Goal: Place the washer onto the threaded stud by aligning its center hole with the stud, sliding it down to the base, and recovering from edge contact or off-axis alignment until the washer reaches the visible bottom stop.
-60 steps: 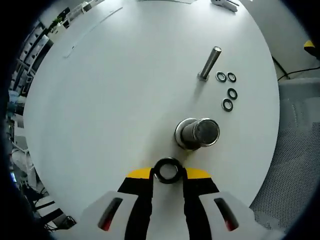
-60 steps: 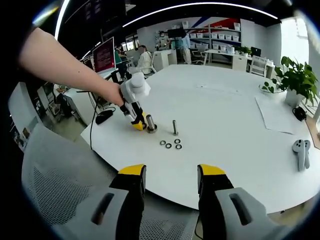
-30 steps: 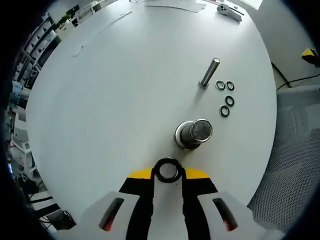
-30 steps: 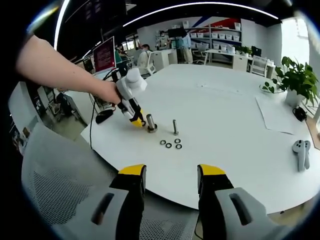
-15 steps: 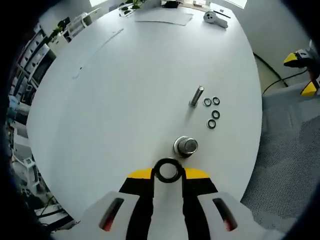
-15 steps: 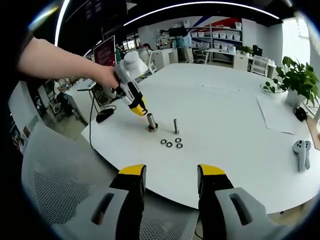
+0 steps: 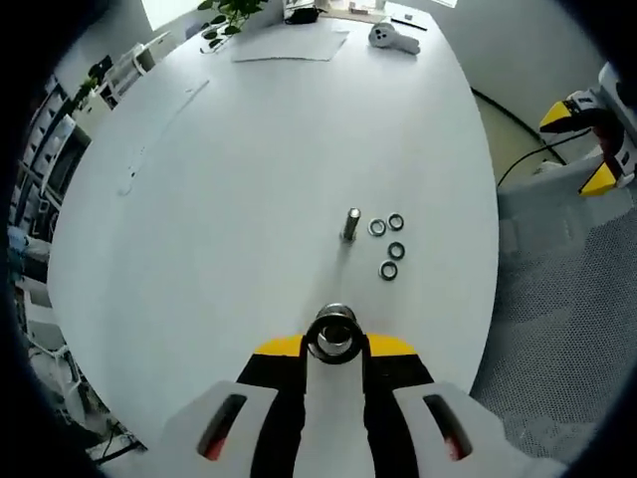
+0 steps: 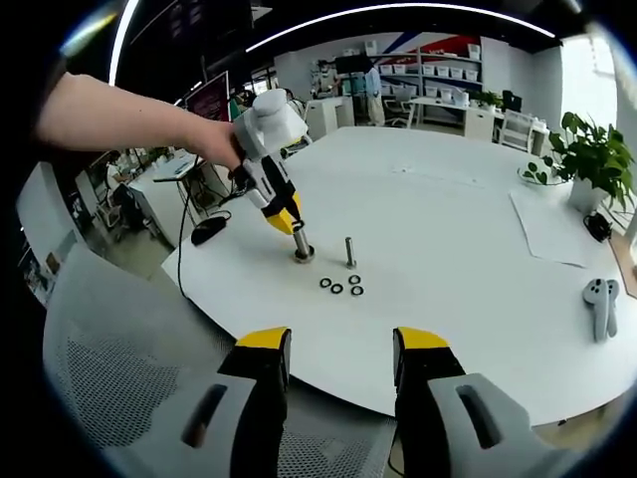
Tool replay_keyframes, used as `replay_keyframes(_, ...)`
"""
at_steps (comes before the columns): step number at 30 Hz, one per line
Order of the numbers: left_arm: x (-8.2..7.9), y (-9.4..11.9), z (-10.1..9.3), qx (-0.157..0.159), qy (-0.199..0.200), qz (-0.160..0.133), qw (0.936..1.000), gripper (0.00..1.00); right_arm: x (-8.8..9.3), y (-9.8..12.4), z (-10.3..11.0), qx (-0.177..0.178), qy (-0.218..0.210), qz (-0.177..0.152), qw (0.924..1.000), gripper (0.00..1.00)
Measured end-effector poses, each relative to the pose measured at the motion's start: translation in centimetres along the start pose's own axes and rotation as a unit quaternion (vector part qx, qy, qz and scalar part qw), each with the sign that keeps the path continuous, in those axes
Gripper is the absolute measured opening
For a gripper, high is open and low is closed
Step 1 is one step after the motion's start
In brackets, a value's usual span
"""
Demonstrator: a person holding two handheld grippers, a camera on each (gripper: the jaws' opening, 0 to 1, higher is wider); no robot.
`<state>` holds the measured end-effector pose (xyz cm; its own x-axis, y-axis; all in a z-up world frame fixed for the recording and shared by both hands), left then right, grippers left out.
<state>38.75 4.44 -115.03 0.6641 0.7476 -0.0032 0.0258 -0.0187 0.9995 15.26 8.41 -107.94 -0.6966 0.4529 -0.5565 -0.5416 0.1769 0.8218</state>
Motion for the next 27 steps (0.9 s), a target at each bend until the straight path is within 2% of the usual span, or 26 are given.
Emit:
replay_keyframes(6,-0.3,-0.2,-0.1,0.002,-0.004,0.001,1.0000,0.19,-0.1,-0.1,-0.1,0.000,0.001,0.000,1.0000,0.43)
replay_keyframes(11,-0.9,-0.5,-0.7,-0.004,-0.017,0.012,0.9998,0.19,-0.1,-0.1,-0.1,0.000,0.000,-0.001,1.0000,0.43)
replay_keyframes(15,-0.5,-1.5,-0.2,-0.011,-0.023,0.024,0.9994,0.19,0.0,-0.2,-0.1,0.000,0.000,0.000,1.0000,0.43)
replay_keyframes(20,-0.3,-2.9,0.2,-0.007,-0.013,0.034,0.9993,0.19,0.0,-0.2,0.0,0.000,0.002,0.003,1.0000,0.43)
replay_keyframes(27,-0.4,-4.4,0.3,-0.013,-0.017,0.048,0.9986,0.19,0.1,-0.1,0.0,-0.001,0.002,0.005,1.0000,0.43)
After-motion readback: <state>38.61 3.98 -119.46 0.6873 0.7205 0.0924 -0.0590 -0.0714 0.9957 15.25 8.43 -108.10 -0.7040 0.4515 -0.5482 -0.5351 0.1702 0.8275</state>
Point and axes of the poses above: the point that each gripper's makers call its tool centre point, and the gripper's own axes: y roughly backward along the fingers, z roughly to its left, x roughly out of its underside, the point moved 2 cm from there along y, roughly backward along the fingers, and after that the axes turned 15 degrees about z, right-handed, at the moved point
